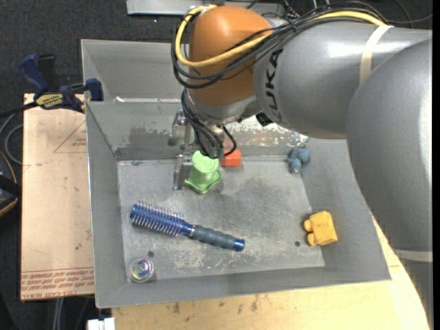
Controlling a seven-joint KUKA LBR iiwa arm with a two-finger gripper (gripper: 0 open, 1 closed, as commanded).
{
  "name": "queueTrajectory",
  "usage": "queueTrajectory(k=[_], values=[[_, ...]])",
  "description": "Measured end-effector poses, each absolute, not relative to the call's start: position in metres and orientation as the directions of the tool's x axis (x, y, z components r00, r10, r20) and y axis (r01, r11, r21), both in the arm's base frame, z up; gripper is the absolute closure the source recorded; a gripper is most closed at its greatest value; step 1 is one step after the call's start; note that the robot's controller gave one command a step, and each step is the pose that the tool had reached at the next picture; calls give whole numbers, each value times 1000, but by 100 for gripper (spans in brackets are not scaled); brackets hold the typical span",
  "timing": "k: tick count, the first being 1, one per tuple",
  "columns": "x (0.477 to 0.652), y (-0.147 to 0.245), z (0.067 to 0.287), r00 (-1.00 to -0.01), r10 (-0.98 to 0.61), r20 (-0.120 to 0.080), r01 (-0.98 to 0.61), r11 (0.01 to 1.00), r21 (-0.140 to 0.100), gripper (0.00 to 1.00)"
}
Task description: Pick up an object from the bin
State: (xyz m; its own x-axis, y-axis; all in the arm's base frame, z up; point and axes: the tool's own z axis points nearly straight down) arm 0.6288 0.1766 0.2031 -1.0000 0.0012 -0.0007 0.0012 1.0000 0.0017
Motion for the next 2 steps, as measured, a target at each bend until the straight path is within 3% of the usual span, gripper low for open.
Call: queueTrajectory(k=[1,2], values=[[572,175,77,-992,-130,-7,-130,992,4,0],[574,175,80,-992,-129,-10,-129,992,4,100]])
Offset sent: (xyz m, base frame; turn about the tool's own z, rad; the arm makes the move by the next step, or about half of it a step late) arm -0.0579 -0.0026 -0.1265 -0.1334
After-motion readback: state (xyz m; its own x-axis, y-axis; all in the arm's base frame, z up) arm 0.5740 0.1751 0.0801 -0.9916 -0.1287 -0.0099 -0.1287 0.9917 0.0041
